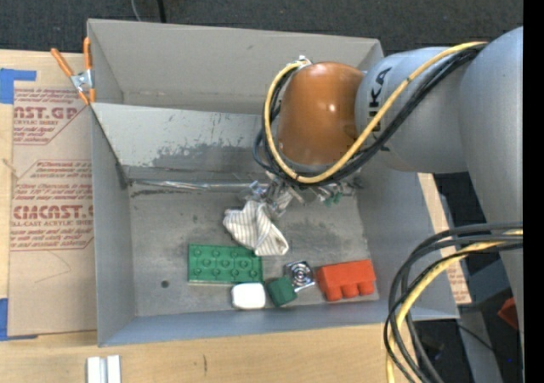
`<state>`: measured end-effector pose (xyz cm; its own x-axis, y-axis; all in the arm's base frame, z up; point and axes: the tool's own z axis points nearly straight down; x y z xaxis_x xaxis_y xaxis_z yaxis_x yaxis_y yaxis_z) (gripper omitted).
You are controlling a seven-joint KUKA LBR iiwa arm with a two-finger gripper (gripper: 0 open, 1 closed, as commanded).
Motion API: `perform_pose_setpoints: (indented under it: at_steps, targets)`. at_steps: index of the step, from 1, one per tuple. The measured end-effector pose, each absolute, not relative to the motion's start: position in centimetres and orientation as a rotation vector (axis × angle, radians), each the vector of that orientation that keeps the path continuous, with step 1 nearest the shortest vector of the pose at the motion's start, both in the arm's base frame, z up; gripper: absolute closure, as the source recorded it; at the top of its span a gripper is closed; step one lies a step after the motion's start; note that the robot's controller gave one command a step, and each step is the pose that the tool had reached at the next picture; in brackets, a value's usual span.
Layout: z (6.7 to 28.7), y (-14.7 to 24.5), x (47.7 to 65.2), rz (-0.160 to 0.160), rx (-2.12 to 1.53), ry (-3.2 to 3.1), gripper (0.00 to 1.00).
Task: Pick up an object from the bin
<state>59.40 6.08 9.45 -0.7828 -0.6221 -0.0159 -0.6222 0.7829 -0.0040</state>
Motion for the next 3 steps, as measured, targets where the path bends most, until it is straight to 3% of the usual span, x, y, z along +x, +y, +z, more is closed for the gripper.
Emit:
perform_pose_setpoints:
  at_steps: [3]
  targets:
    - [15.0,6.1,59.3,0.004,-1.030,2.955,1.00]
